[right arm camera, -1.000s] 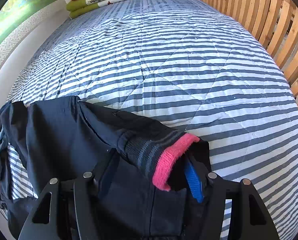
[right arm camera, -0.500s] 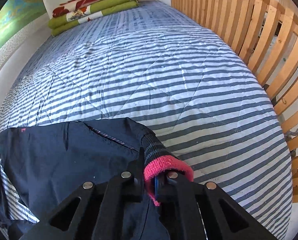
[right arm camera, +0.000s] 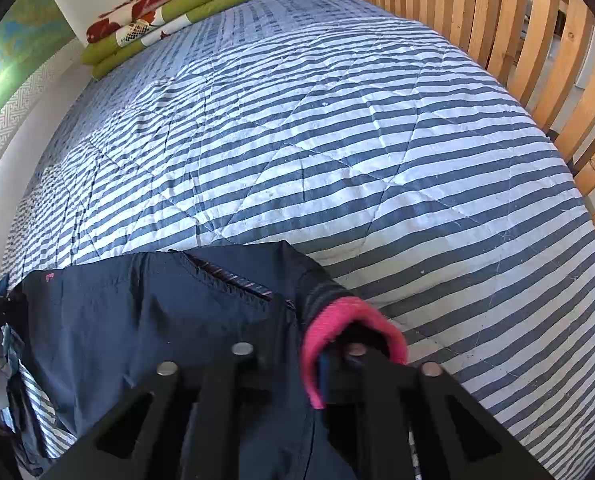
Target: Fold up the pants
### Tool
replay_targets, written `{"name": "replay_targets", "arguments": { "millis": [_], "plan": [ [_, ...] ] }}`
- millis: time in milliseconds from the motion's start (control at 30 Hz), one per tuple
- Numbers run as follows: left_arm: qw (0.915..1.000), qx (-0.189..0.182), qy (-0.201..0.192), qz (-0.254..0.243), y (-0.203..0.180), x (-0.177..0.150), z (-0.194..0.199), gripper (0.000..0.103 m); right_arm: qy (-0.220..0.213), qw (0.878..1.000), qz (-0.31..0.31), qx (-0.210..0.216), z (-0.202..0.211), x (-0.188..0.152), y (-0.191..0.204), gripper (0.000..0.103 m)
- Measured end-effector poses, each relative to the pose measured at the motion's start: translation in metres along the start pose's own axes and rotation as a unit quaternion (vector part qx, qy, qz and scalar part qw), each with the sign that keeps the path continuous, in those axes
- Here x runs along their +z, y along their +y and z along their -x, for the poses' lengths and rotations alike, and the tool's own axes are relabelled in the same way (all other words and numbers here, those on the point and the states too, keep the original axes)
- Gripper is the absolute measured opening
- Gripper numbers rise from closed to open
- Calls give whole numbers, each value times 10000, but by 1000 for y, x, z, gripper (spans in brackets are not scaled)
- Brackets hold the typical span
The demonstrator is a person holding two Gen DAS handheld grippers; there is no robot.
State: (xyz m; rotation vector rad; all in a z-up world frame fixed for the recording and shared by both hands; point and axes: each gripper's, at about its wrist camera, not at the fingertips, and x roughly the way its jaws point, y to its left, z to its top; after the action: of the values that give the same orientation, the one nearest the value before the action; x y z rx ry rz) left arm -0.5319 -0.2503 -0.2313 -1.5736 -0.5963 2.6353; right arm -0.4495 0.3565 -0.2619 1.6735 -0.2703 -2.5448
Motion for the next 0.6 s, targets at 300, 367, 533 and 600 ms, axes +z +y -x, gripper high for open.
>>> {"name": "replay_targets", "arguments": {
  "millis": [300,367,533,600],
  "plan": [
    [9945,-174,-833,-610,-16,-66,147,5,-513,9979,212,337,81,-17,5,4],
    [9924,-275,-963,-712,-14,-95,183,4,-632,9969,263,393,102,-30,4,4],
    [9890,-306,-1142,-892,0,-192,249,4,-871,9945,144,561,151,-83,-15,4],
    [9891,-359,-1080,-930,8,-238,262,4,-901,9944,110,549,164,-112,-27,4]
  ]
}}
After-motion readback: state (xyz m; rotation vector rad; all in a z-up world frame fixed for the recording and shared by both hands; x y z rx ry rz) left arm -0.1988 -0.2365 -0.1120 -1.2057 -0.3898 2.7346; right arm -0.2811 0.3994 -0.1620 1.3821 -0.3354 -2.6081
